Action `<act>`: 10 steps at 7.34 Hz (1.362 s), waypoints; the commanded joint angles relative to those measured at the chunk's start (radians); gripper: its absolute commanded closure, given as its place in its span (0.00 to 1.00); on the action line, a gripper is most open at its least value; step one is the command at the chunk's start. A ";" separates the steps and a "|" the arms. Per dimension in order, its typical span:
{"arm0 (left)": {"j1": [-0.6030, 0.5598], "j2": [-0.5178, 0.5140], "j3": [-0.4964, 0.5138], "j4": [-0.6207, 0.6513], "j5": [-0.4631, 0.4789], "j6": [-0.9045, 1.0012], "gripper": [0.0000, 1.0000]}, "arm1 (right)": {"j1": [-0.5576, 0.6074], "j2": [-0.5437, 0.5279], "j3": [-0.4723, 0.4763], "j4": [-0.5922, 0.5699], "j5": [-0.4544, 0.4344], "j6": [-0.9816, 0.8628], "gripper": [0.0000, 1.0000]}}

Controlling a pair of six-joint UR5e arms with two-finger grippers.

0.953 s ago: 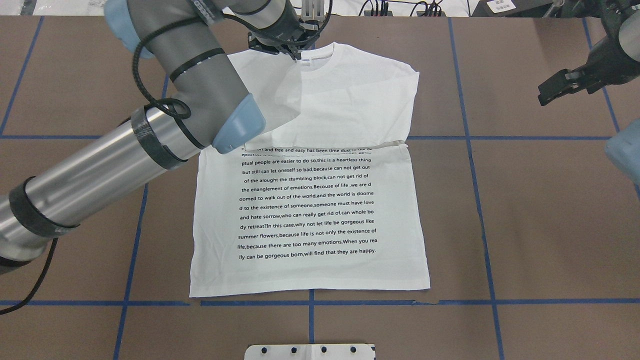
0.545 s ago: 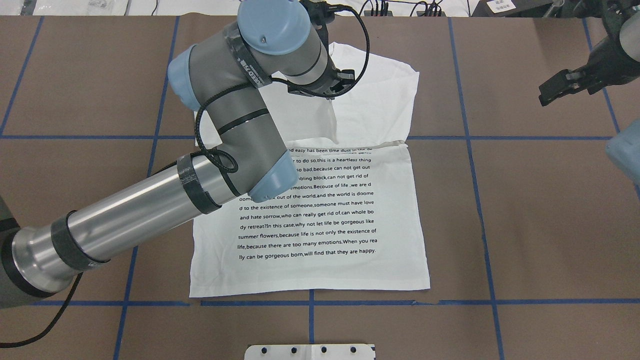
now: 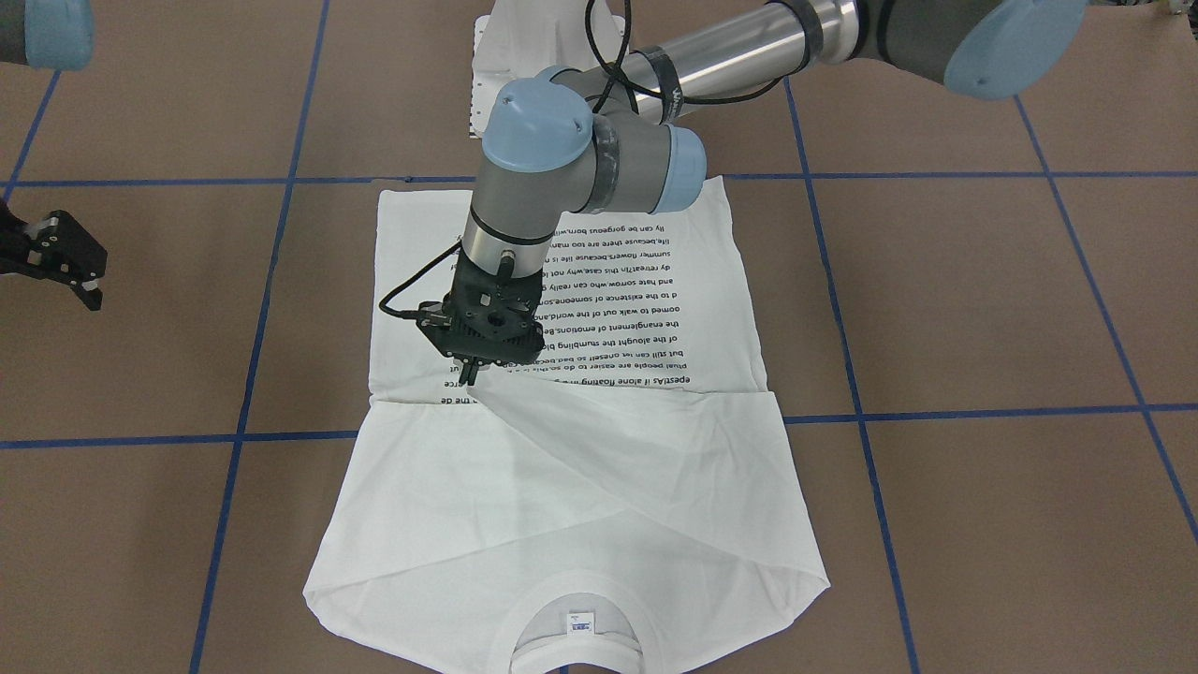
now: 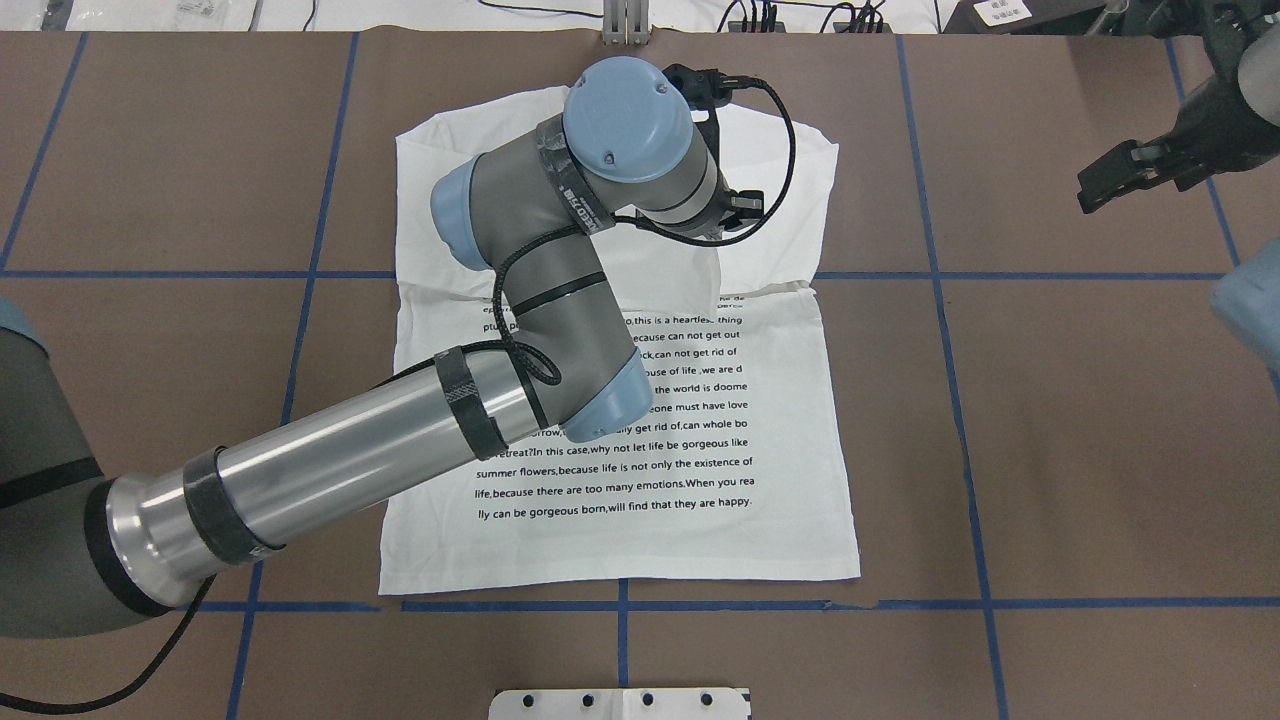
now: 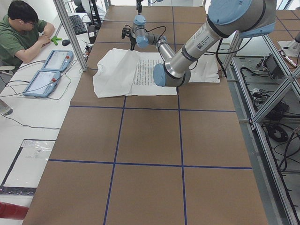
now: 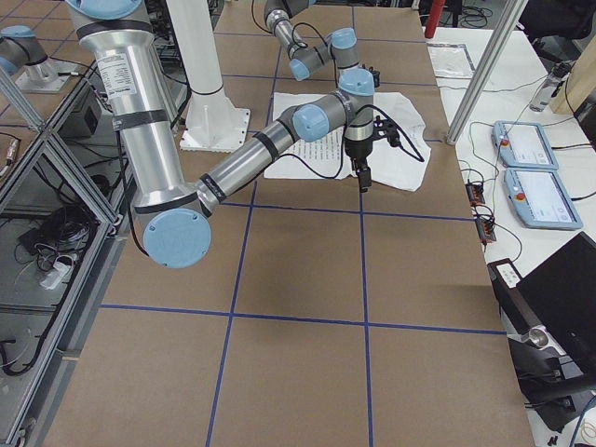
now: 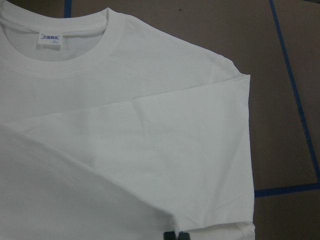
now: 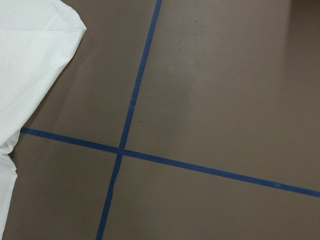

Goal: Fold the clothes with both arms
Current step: 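Fold the held sleeve across the shirt body with the left gripper, then release the sleeve with the left gripper while the right gripper moves toward the hem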

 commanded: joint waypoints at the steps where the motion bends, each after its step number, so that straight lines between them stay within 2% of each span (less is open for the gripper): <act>1: 0.020 -0.026 0.072 -0.046 0.029 -0.001 1.00 | 0.000 0.001 -0.010 0.000 0.001 0.000 0.00; 3: 0.021 -0.057 0.117 -0.062 0.029 -0.004 1.00 | 0.000 0.004 -0.010 0.000 0.001 0.000 0.00; 4: 0.022 -0.049 0.126 -0.130 0.029 -0.058 0.01 | -0.002 0.004 -0.011 0.000 0.000 0.000 0.00; 5: 0.022 -0.049 0.132 -0.164 0.029 -0.093 0.00 | -0.002 0.010 -0.011 0.000 0.001 0.008 0.00; 7: 0.018 -0.052 0.122 -0.151 0.021 -0.083 0.00 | -0.008 0.017 -0.016 0.002 0.004 0.035 0.00; 9: 0.013 -0.045 0.035 0.032 0.018 -0.006 0.00 | -0.066 0.058 0.000 0.003 0.003 0.165 0.00; 10: 0.010 0.002 -0.061 0.132 0.018 0.050 0.00 | -0.127 0.060 0.027 0.038 -0.009 0.275 0.00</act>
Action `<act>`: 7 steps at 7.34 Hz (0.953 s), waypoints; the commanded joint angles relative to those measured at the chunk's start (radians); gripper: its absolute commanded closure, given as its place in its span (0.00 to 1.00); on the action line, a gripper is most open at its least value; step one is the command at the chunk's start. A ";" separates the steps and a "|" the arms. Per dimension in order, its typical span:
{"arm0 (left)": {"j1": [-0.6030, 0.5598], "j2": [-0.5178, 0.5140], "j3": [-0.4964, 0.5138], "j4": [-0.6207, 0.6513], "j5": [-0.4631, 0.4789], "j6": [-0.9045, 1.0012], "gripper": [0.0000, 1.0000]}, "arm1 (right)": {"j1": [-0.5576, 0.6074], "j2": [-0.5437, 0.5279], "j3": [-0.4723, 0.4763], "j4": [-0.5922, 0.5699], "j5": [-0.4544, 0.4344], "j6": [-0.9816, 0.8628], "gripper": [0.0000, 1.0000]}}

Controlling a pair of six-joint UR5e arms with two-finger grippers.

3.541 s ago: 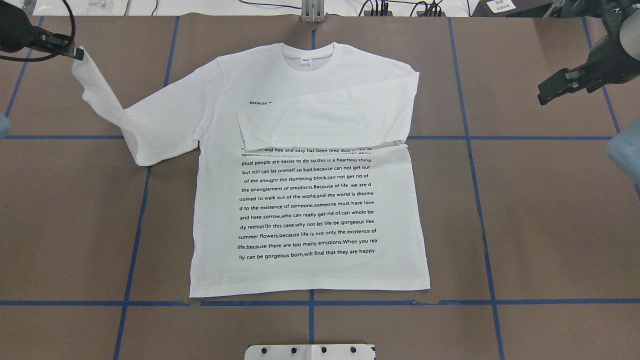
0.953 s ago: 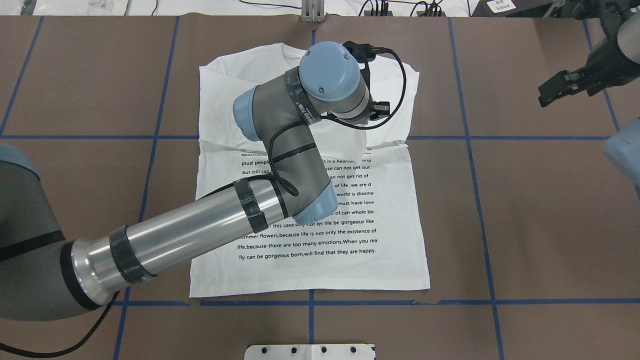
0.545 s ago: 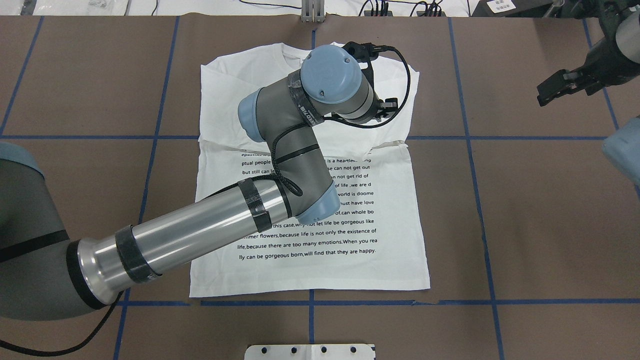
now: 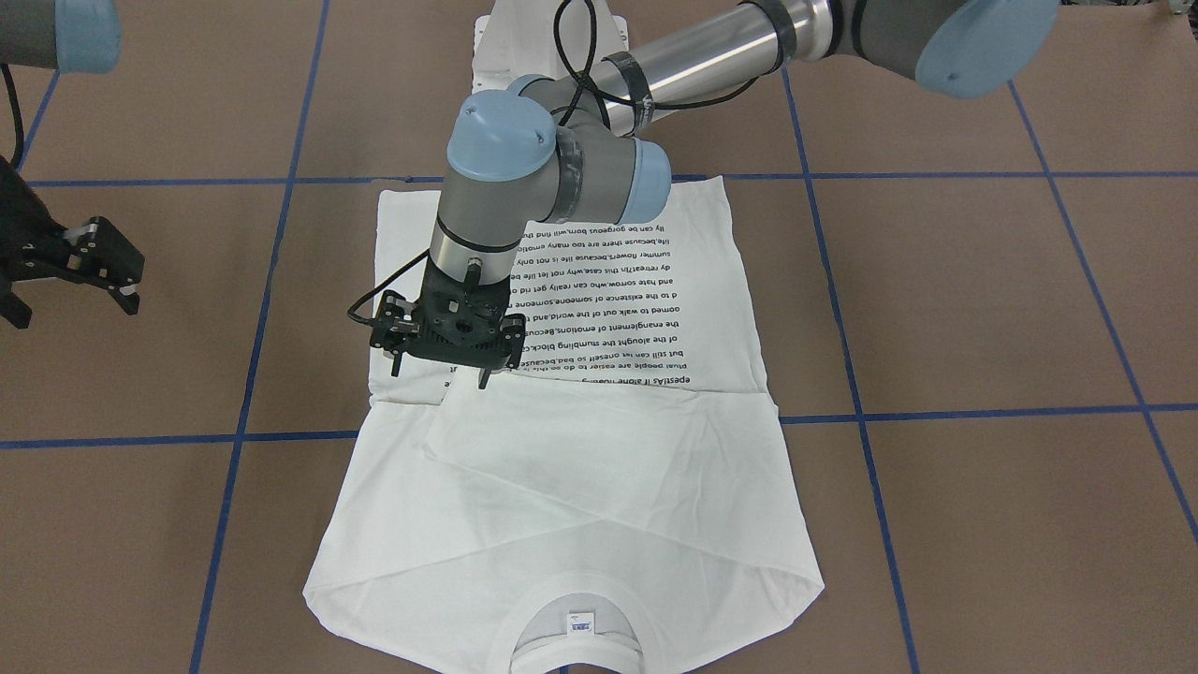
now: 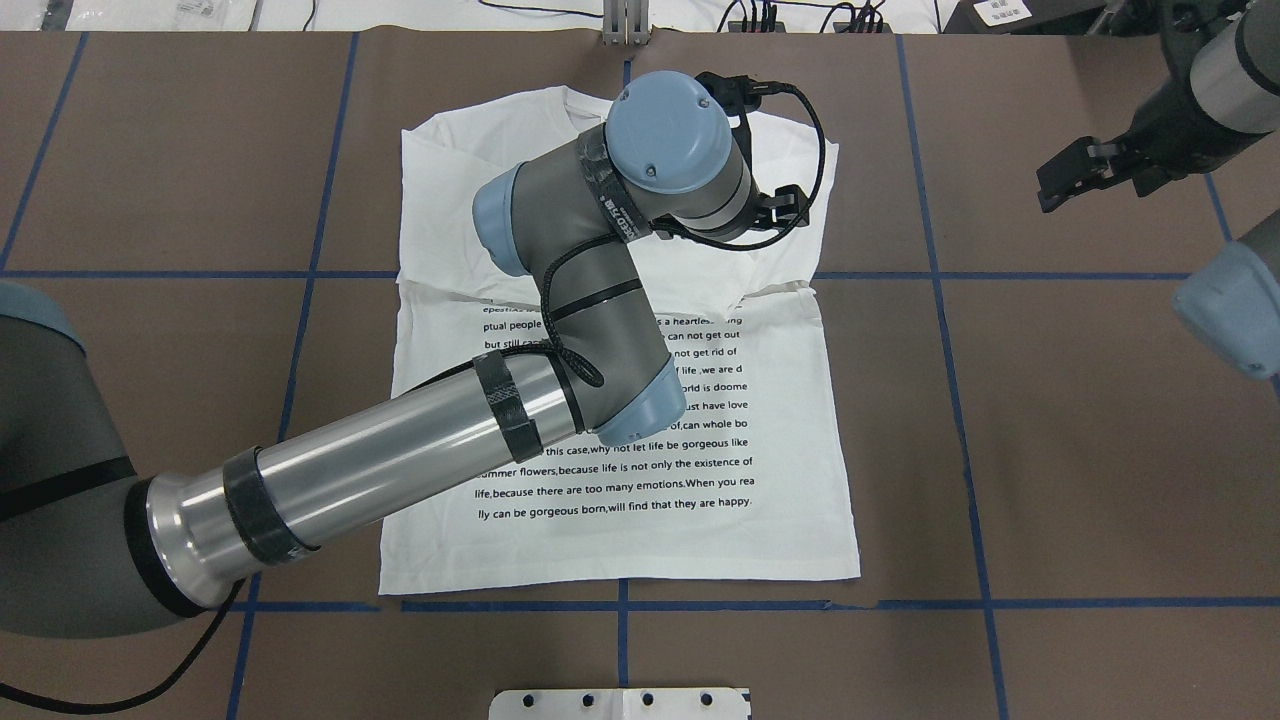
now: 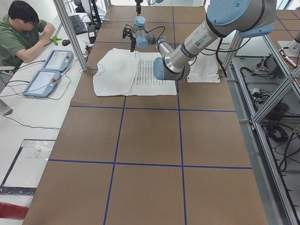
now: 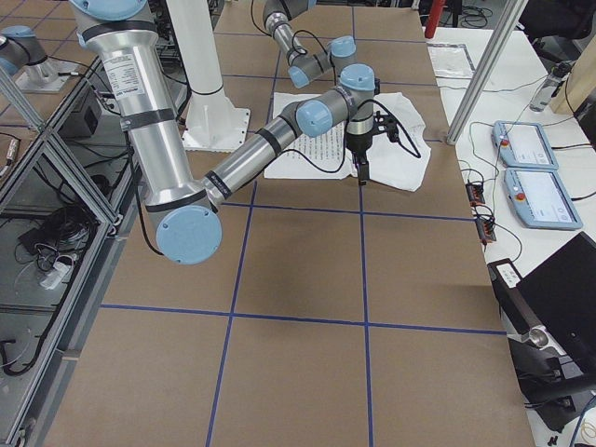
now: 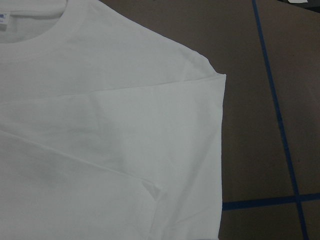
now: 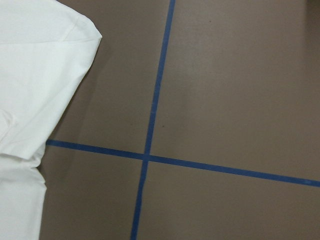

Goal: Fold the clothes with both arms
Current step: 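Release the sleeve with the left gripper while the right gripper moves toward the hem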

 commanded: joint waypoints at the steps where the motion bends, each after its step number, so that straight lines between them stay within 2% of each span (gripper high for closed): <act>1: -0.004 0.170 -0.265 0.166 -0.001 0.099 0.00 | -0.120 -0.016 0.055 0.126 -0.048 0.259 0.00; 3: -0.002 0.486 -0.642 0.255 -0.001 0.153 0.00 | -0.316 -0.116 0.200 0.170 -0.195 0.499 0.00; 4: 0.002 0.589 -0.738 0.254 -0.001 0.154 0.00 | -0.426 -0.150 0.265 0.170 -0.268 0.619 0.00; 5: 0.010 0.675 -0.834 0.251 -0.001 0.139 0.00 | -0.560 -0.181 0.299 0.170 -0.389 0.732 0.00; 6: 0.028 0.804 -0.934 0.242 0.004 0.113 0.00 | -0.695 -0.188 0.325 0.170 -0.527 0.850 0.00; 7: 0.089 0.905 -1.002 0.224 0.010 0.042 0.00 | -0.777 -0.217 0.347 0.171 -0.594 0.923 0.00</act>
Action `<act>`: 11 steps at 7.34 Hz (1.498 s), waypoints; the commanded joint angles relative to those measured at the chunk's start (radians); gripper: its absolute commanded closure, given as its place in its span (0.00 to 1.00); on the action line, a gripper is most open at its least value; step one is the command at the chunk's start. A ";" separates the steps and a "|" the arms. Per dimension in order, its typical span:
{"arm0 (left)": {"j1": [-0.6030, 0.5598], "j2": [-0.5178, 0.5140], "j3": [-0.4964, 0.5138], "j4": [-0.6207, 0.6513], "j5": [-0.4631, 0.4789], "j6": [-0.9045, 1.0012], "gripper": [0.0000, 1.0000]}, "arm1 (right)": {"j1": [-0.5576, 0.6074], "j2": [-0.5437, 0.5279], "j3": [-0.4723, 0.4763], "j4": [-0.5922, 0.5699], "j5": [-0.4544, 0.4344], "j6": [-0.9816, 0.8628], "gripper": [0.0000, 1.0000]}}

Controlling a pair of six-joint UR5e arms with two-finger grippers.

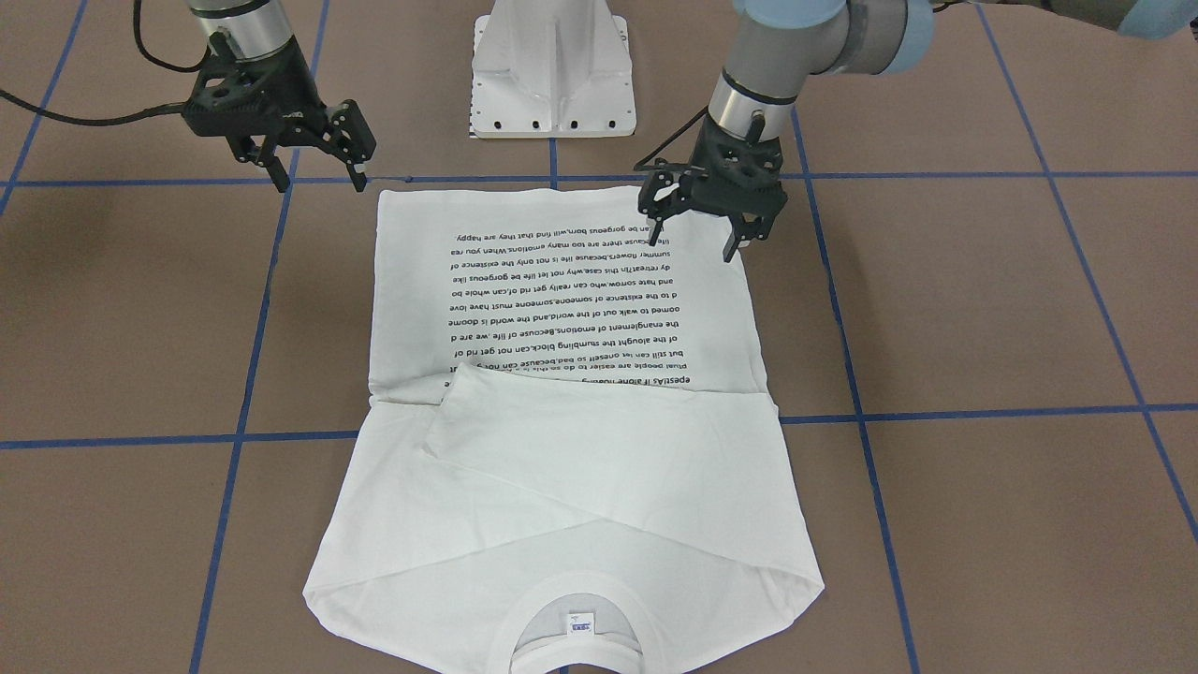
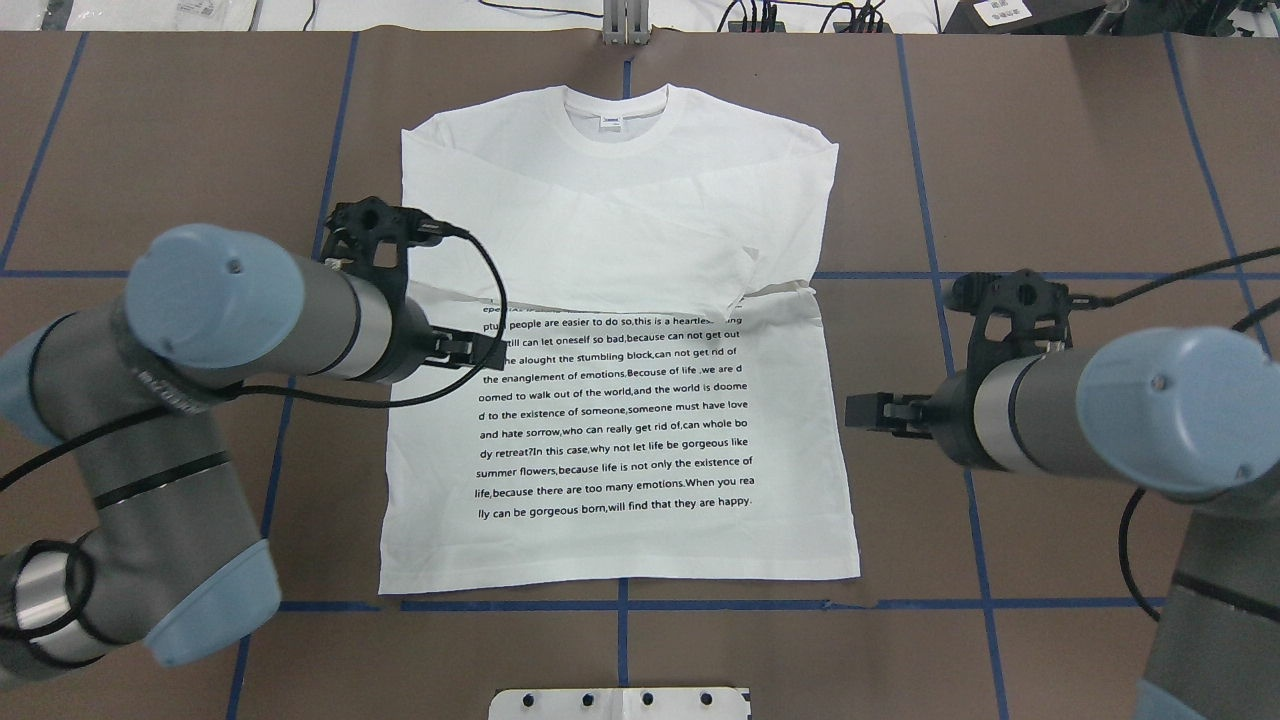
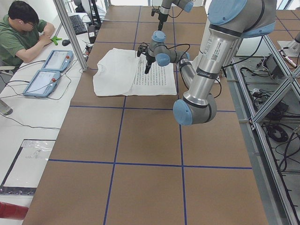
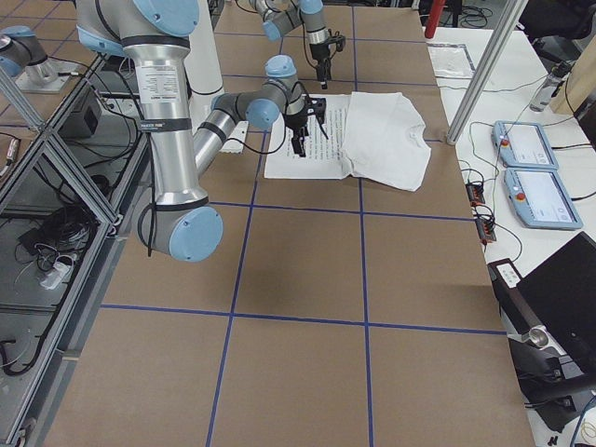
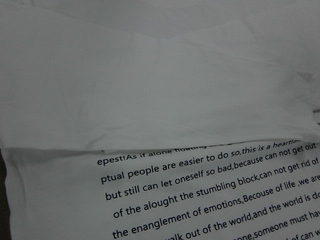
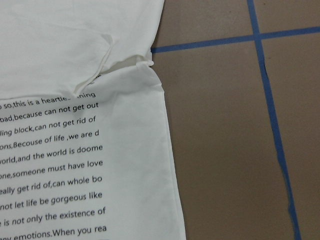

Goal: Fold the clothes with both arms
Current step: 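Lower both grippers to the hem corners nearest the robot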

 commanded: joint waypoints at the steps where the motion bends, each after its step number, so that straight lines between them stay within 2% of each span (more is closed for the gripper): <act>1: 0.122 0.250 -0.122 -0.111 0.017 -0.149 0.00 | -0.189 -0.049 0.057 0.002 -0.168 0.153 0.00; 2: 0.209 0.351 -0.110 -0.247 0.108 -0.238 0.00 | -0.202 -0.050 0.057 0.002 -0.175 0.156 0.00; 3: 0.266 0.372 -0.101 -0.302 0.173 -0.354 0.03 | -0.202 -0.050 0.057 0.002 -0.175 0.156 0.00; 4: 0.326 0.374 -0.078 -0.302 0.190 -0.457 0.13 | -0.203 -0.049 0.057 0.002 -0.175 0.156 0.00; 5: 0.349 0.360 -0.049 -0.301 0.250 -0.495 0.20 | -0.202 -0.049 0.056 0.002 -0.175 0.156 0.00; 8: 0.357 0.351 -0.038 -0.293 0.252 -0.497 0.36 | -0.204 -0.049 0.053 0.002 -0.187 0.156 0.00; 11: 0.358 0.284 0.037 -0.293 0.252 -0.497 0.37 | -0.204 -0.049 0.053 0.002 -0.187 0.156 0.00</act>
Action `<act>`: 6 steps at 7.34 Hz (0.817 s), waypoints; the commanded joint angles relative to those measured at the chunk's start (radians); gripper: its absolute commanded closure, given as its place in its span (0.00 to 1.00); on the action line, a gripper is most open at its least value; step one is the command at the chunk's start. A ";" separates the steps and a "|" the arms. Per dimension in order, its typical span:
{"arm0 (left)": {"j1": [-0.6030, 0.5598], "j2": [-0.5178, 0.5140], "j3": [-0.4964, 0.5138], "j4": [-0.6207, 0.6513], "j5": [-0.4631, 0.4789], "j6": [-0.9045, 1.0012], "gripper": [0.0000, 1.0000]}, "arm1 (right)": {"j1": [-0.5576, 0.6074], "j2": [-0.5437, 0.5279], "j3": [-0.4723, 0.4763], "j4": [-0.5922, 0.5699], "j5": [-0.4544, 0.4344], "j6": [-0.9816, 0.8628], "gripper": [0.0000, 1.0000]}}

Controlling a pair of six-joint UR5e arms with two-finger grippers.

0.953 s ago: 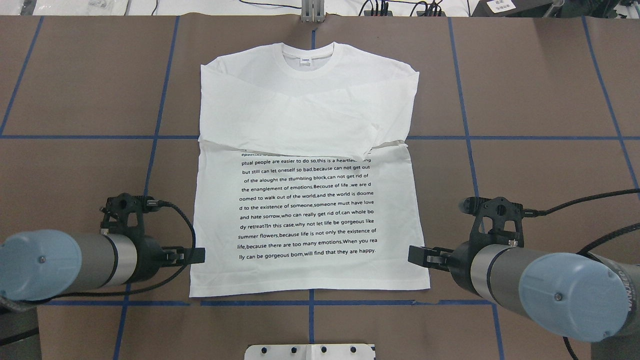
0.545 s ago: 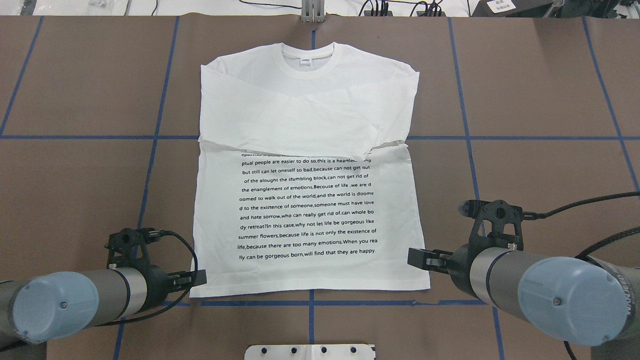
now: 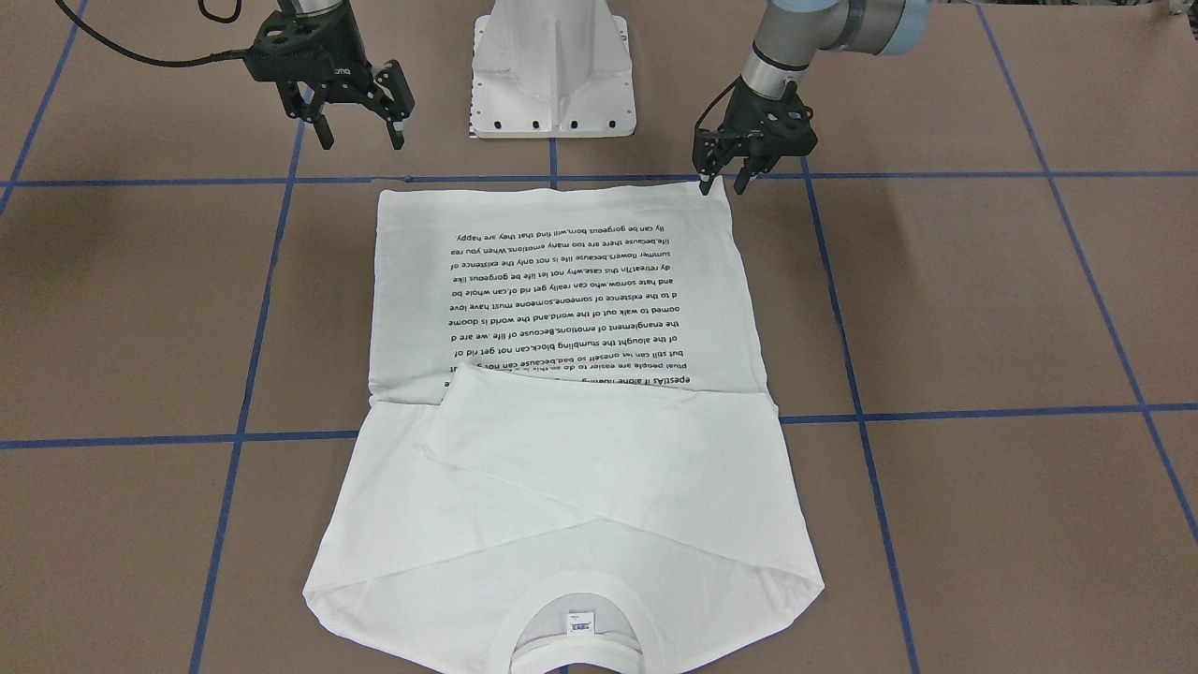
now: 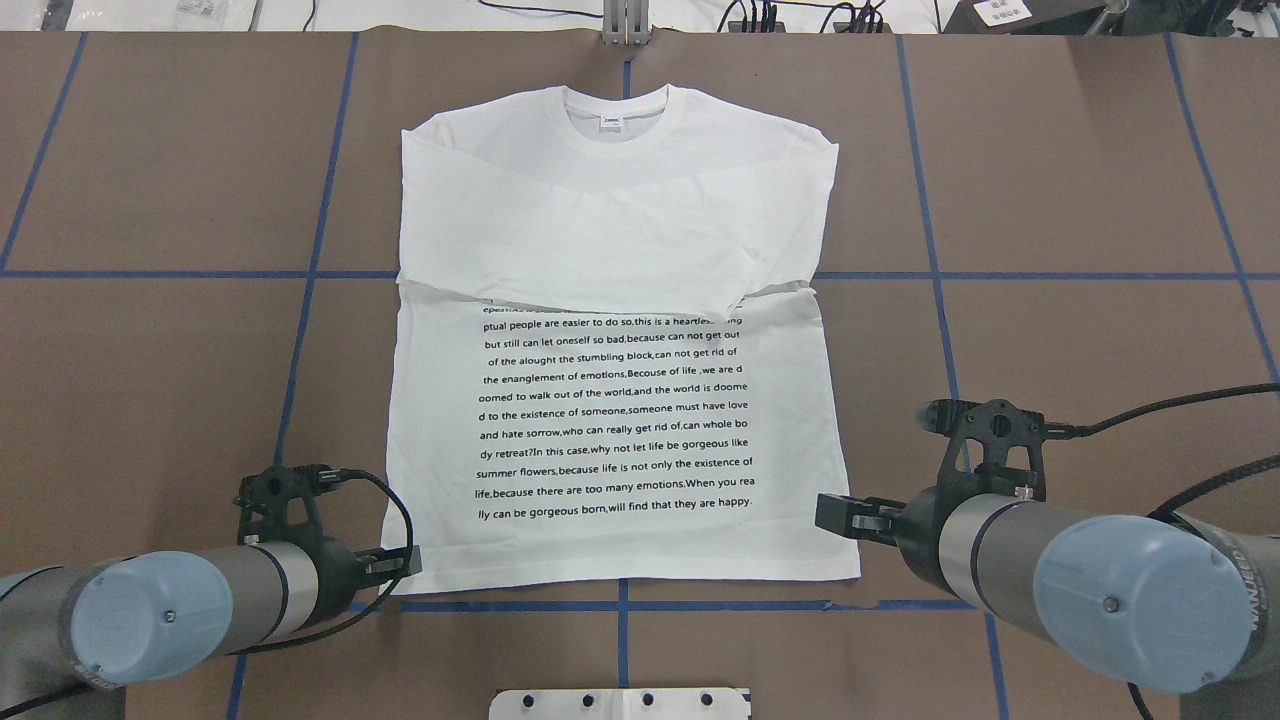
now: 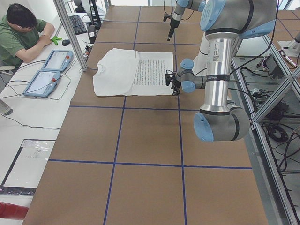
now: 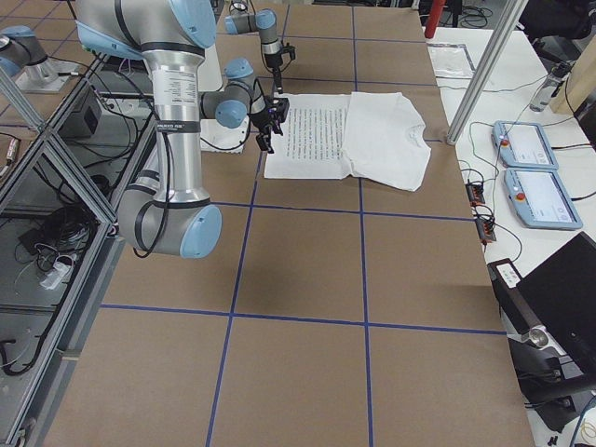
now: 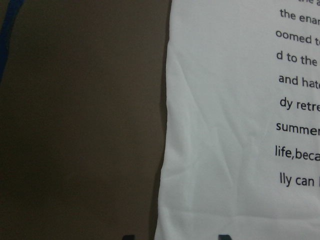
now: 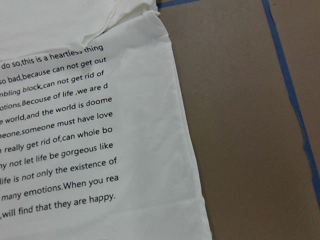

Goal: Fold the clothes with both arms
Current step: 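Lower both grippers to the hem corners nearest the robot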

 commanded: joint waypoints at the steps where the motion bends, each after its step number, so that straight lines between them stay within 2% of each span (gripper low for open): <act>1: 0.001 -0.027 0.027 0.000 -0.001 0.001 0.40 | 0.000 -0.001 0.000 0.000 0.000 0.000 0.00; 3: 0.001 -0.022 0.027 0.002 -0.001 0.004 0.43 | -0.002 0.002 -0.002 0.000 0.000 0.000 0.00; 4: 0.002 -0.020 0.024 0.002 -0.001 0.006 0.49 | -0.002 0.002 0.000 0.000 0.000 0.000 0.00; 5: 0.005 -0.020 0.023 0.002 -0.001 0.006 0.65 | -0.002 0.002 -0.002 0.000 0.000 0.000 0.00; 6: 0.007 -0.020 0.018 0.002 -0.001 0.006 1.00 | -0.002 0.002 -0.002 0.000 0.000 0.000 0.00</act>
